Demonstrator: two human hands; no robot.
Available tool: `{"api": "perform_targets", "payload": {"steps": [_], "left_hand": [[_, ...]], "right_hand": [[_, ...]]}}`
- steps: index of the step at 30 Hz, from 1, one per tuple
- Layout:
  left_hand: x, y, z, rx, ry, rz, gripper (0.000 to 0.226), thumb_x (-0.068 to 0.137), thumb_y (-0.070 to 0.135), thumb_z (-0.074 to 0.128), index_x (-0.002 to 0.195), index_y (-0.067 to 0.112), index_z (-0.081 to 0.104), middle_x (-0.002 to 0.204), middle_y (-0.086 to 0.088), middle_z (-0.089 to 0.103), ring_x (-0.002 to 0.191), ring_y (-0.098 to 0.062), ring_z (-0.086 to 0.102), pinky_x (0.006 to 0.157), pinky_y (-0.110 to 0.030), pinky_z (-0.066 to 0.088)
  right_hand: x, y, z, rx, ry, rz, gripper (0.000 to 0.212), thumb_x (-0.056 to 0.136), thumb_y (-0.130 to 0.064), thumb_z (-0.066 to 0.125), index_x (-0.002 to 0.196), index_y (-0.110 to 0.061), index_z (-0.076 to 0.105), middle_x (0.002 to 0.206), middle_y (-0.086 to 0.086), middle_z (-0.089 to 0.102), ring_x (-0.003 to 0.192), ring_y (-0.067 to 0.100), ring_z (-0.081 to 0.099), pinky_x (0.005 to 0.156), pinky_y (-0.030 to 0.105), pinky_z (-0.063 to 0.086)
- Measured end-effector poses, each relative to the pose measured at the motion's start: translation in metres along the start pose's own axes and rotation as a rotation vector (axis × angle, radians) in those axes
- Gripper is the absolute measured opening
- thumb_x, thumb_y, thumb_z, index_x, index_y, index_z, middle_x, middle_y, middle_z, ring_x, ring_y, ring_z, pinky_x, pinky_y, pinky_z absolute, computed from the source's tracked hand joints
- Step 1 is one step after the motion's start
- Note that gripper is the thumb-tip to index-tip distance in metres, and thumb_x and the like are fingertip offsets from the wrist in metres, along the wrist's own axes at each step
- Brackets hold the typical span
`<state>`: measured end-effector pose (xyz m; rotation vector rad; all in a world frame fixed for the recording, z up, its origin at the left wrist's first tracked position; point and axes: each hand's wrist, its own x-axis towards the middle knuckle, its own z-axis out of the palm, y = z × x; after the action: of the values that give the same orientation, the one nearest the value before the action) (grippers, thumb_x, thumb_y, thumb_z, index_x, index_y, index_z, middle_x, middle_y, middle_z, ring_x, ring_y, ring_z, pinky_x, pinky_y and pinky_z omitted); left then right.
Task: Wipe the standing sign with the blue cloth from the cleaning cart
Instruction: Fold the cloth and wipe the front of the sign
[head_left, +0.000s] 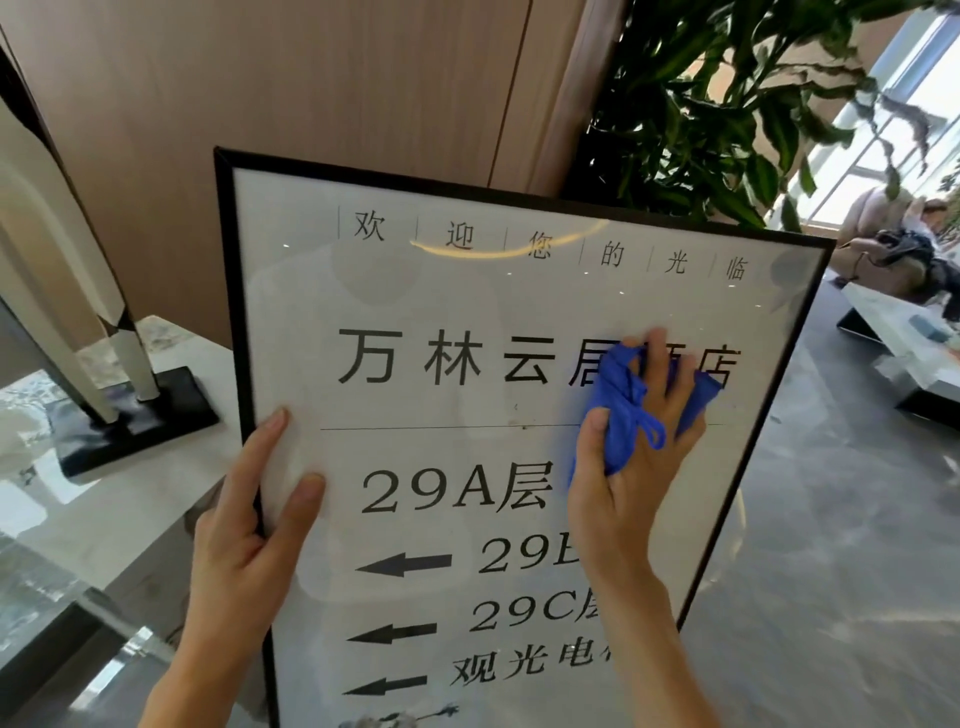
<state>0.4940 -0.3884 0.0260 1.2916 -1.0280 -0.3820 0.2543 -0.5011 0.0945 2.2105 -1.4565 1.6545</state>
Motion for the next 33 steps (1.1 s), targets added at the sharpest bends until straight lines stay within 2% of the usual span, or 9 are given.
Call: {"api": "perform_targets", "payload": {"steps": [4, 7, 10, 13, 18, 21, 26, 30, 33], "left_hand": [[0.0, -0.003, -0.001, -0.012, 0.001, 0.008, 0.05, 0.087, 0.063, 0.056, 0.135, 0.063, 0.042, 0.125, 0.047, 0.053, 0.111, 0.021, 0.054, 0.086, -0.004, 0.048], [0.001, -0.003, 0.001, -0.006, 0.002, 0.02, 0.05, 0.089, 0.054, 0.056, 0.136, 0.062, 0.042, 0.126, 0.047, 0.052, 0.11, 0.023, 0.053, 0.085, 0.001, 0.045], [0.001, -0.001, 0.002, 0.026, -0.001, 0.054, 0.05, 0.091, 0.046, 0.055, 0.136, 0.063, 0.04, 0.124, 0.051, 0.05, 0.106, 0.027, 0.052, 0.083, 0.004, 0.042], [0.001, -0.002, 0.002, 0.013, -0.005, 0.049, 0.051, 0.092, 0.046, 0.055, 0.136, 0.063, 0.039, 0.123, 0.05, 0.052, 0.104, 0.025, 0.055, 0.079, 0.002, 0.046], [0.003, -0.003, 0.002, -0.037, 0.01, 0.036, 0.049, 0.089, 0.054, 0.058, 0.134, 0.064, 0.042, 0.126, 0.045, 0.054, 0.108, 0.018, 0.058, 0.08, -0.005, 0.051], [0.004, -0.001, 0.003, -0.064, 0.003, 0.035, 0.049, 0.087, 0.065, 0.058, 0.134, 0.062, 0.044, 0.127, 0.043, 0.055, 0.111, 0.016, 0.058, 0.08, -0.006, 0.052], [0.006, 0.001, 0.003, -0.05, -0.008, 0.04, 0.048, 0.089, 0.05, 0.058, 0.133, 0.063, 0.045, 0.13, 0.041, 0.055, 0.116, 0.014, 0.056, 0.084, -0.005, 0.05], [0.004, -0.001, 0.003, -0.036, -0.01, 0.051, 0.048, 0.09, 0.046, 0.058, 0.133, 0.063, 0.045, 0.128, 0.041, 0.057, 0.114, 0.015, 0.057, 0.083, -0.002, 0.048], [0.003, -0.003, 0.002, -0.023, -0.015, 0.047, 0.048, 0.089, 0.048, 0.057, 0.133, 0.064, 0.044, 0.127, 0.041, 0.057, 0.113, 0.014, 0.058, 0.083, -0.003, 0.048]], "right_hand": [[-0.005, -0.026, 0.016, -0.152, -0.026, -0.046, 0.056, 0.107, -0.044, 0.022, 0.154, -0.019, 0.038, 0.165, 0.007, 0.03, 0.155, 0.033, 0.015, 0.116, 0.069, 0.018], [-0.012, -0.041, 0.029, -0.259, -0.029, -0.138, 0.053, 0.107, -0.045, 0.029, 0.156, -0.025, 0.03, 0.166, 0.004, 0.027, 0.156, 0.034, 0.015, 0.118, 0.07, 0.013], [-0.024, -0.052, 0.042, -0.325, -0.082, -0.241, 0.067, 0.099, -0.042, 0.046, 0.159, -0.032, 0.018, 0.169, -0.001, 0.018, 0.157, 0.035, 0.01, 0.118, 0.073, 0.009], [-0.036, -0.06, 0.052, -0.358, -0.126, -0.309, 0.067, 0.098, -0.045, 0.04, 0.159, -0.034, 0.015, 0.17, -0.005, 0.01, 0.157, 0.033, 0.005, 0.118, 0.074, 0.006], [-0.051, -0.051, 0.053, -0.415, -0.183, -0.402, 0.078, 0.093, -0.051, 0.045, 0.16, -0.035, 0.008, 0.171, -0.007, -0.001, 0.158, 0.029, 0.0, 0.12, 0.067, -0.003], [-0.053, -0.035, 0.046, -0.422, -0.177, -0.384, 0.067, 0.101, -0.049, 0.036, 0.16, -0.033, 0.01, 0.171, -0.005, 0.001, 0.158, 0.028, 0.002, 0.122, 0.064, -0.002], [-0.044, 0.003, 0.026, -0.426, -0.11, -0.287, 0.08, 0.093, -0.04, 0.052, 0.161, -0.031, 0.01, 0.171, -0.004, 0.002, 0.158, 0.031, 0.003, 0.124, 0.063, 0.003], [-0.025, 0.029, 0.004, -0.409, -0.041, -0.158, 0.059, 0.107, -0.046, 0.03, 0.16, -0.034, 0.009, 0.17, 0.001, 0.009, 0.157, 0.028, 0.003, 0.122, 0.066, 0.01], [-0.006, 0.049, -0.015, -0.288, 0.035, -0.041, 0.057, 0.107, -0.043, 0.031, 0.159, -0.043, 0.007, 0.167, 0.005, 0.019, 0.157, 0.027, 0.006, 0.121, 0.068, 0.009]]}}
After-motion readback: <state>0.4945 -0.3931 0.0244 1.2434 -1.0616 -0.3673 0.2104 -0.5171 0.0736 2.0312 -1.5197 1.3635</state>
